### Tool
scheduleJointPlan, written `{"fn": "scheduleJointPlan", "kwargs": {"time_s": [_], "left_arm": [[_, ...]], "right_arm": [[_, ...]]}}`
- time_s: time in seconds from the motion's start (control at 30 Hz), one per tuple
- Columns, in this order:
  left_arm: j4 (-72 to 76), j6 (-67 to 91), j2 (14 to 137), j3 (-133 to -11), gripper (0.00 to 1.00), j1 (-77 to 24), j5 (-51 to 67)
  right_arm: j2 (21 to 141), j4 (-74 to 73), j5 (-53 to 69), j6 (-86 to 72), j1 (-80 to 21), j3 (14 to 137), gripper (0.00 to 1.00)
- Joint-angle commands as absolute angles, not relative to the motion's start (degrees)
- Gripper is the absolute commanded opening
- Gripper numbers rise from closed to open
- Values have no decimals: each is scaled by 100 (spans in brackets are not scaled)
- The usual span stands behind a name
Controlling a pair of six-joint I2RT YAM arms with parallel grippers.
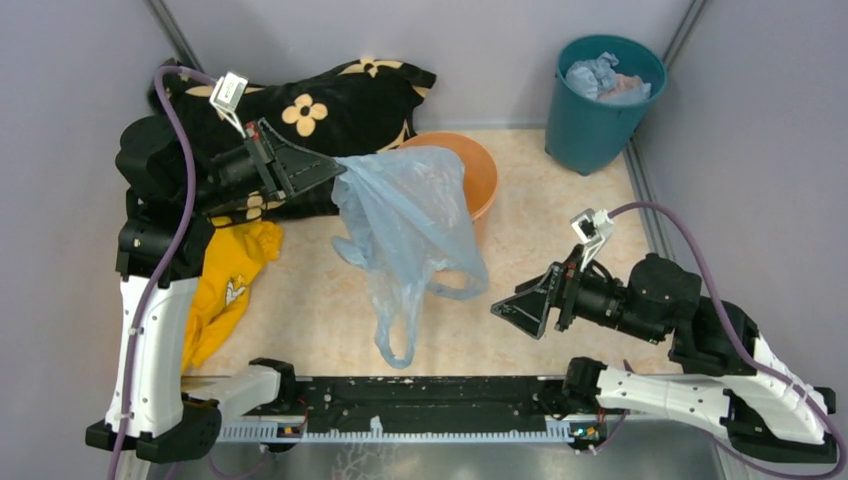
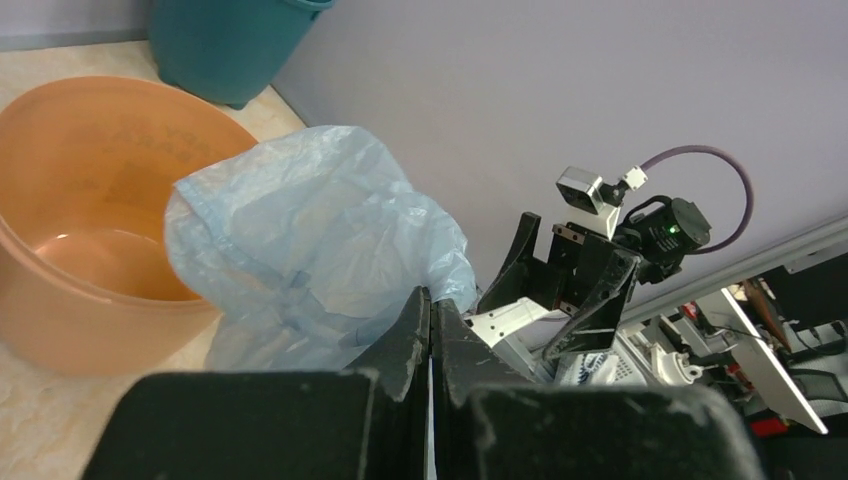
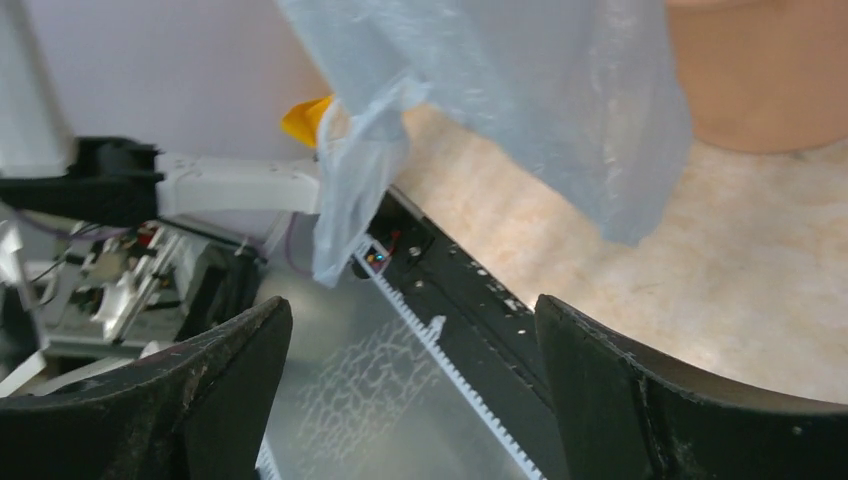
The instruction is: Put the trash bags into the trash bin
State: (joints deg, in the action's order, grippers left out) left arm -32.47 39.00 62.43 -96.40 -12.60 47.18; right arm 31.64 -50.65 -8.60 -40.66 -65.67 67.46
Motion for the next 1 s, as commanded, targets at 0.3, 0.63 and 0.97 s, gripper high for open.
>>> {"fn": "scheduleJointPlan", "kwargs": {"time_s": [0.3,0.63,0.97], "left_arm": [[-1734,5020,6497,-9604,0,-1230,4931],[-827,5841,6325,-9148,0,-1230,4597],[-431,6178,6141,-8762,0,-1230,4599]], "right_arm": [[3542,-3745,-505,-4722,-6619,6602,92],[4469,-2664,-943,-5338,-6631,6553,93],[5233,-2209,-1329,-5311,-6831,6802,95]]}}
